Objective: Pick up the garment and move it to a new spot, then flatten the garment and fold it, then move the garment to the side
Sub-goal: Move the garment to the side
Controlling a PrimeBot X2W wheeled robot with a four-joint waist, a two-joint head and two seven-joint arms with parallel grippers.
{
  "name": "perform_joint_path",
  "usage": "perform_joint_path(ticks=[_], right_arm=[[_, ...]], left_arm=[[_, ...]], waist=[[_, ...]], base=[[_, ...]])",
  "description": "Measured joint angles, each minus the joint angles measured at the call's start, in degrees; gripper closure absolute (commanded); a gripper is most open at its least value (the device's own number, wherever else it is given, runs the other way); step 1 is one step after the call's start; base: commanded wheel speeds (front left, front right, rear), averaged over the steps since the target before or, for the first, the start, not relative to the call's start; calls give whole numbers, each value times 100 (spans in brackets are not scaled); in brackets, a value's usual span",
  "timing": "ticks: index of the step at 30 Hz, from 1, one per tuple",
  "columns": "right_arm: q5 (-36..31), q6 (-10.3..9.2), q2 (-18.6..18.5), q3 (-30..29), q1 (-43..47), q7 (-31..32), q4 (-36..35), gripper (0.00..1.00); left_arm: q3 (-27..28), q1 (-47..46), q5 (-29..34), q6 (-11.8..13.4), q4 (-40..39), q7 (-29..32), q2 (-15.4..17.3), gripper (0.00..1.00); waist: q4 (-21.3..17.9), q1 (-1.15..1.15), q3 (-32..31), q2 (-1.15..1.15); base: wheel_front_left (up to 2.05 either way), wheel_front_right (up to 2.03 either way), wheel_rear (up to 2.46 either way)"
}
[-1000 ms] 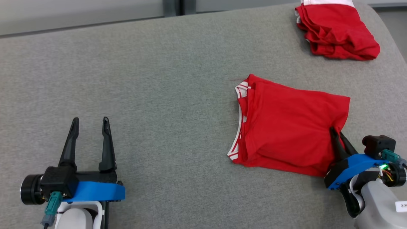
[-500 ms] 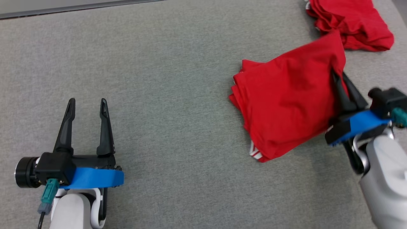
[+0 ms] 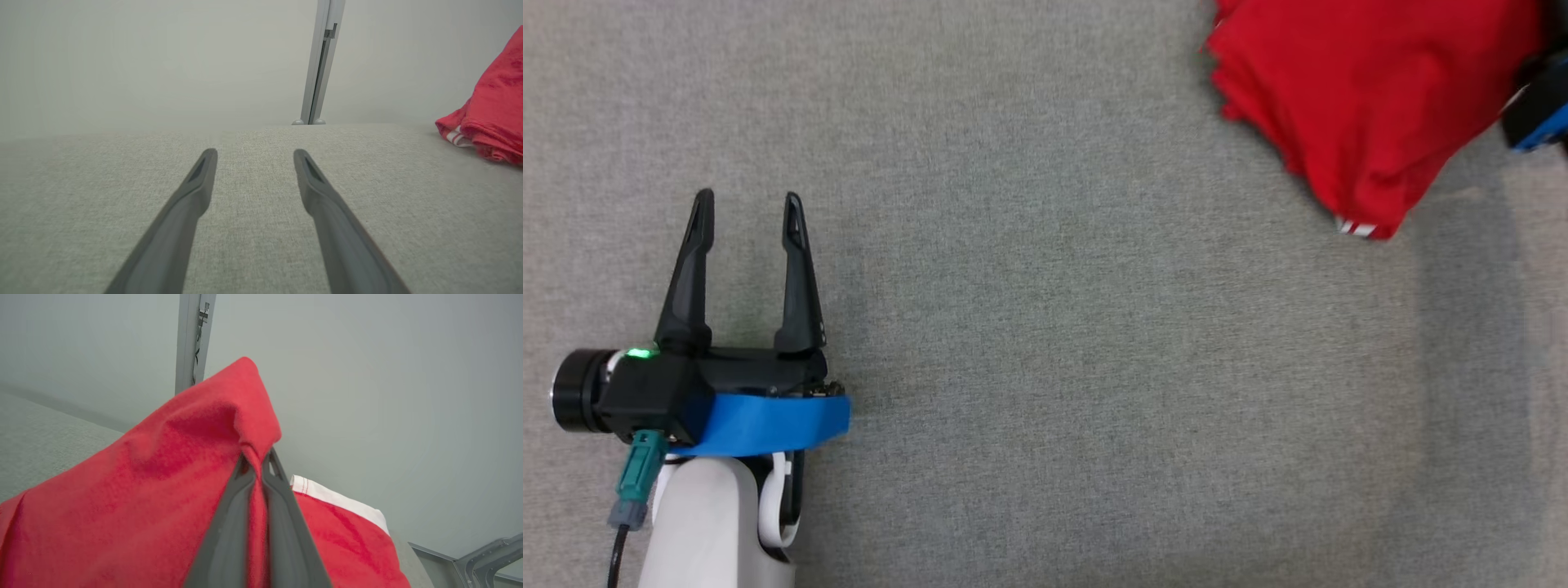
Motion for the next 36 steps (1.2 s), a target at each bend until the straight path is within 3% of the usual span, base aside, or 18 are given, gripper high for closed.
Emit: perform_joint_path(ticks=[14,26,28,29,30,36], right_arm=[[600,0,-1482,-54,-854,259,1149,100],[394,0,-1838,-15,-1335,474,1925,100],[339,0,-1823,-7,-1419,472,2011,58],[309,0,-1814,-8,-1456,465,2059,42],[302,0,-1804,-26,-1492,448,2123,0],[38,0,-1716,-52,-1598,230,2369,0]], left_arm=[[3,-229,102,5,-423,-7,82,0],[-44,-327,116,-4,-595,-7,141,0],[-38,-327,115,-2,-612,-8,140,0],[-34,-327,111,-1,-614,-8,140,0],[-29,-327,109,-1,-615,-8,140,0],[-29,-332,71,8,-556,-9,123,0]], waist=[[-119,-1,628,0],[-128,-1,776,-1],[-121,-1,790,-1],[-119,-1,799,-1],[-115,-1,809,-1],[-66,0,756,0]], base=[[0,0,0],[0,0,0],[0,0,0],[0,0,0],[0,0,0],[0,0,0]])
